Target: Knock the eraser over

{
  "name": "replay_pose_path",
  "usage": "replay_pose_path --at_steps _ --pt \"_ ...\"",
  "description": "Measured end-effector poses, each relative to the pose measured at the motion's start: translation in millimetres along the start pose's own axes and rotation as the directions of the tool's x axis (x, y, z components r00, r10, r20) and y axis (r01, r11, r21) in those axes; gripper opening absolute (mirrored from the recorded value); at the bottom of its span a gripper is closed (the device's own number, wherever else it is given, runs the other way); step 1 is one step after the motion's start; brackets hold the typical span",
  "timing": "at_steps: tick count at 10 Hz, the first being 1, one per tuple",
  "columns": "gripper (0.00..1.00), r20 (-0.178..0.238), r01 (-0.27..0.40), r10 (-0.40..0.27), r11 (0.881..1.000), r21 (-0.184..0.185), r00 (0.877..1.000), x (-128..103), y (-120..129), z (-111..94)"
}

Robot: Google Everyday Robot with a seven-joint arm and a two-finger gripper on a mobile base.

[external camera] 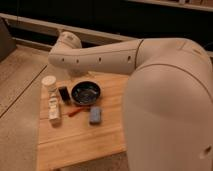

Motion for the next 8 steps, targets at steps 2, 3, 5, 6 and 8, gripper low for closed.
replay_pose_path --at_steps 2,3,5,6,8 --pt "0.65 -0.046 0.009 -0.011 1.000 -0.023 0.999 5 10 13" --pt "0.65 -0.074 0.023 -0.025 0.999 -0.038 0.997 10 22 19" --pt "0.65 -0.145 0.071 -0.082 0.994 -0.078 0.986 23 56 34" --pt "0.65 -0.171 0.090 -0.103 0.992 -0.083 0.980 27 63 40" --pt "0.65 -0.228 0.117 -0.132 0.990 -0.076 0.965 32 71 55"
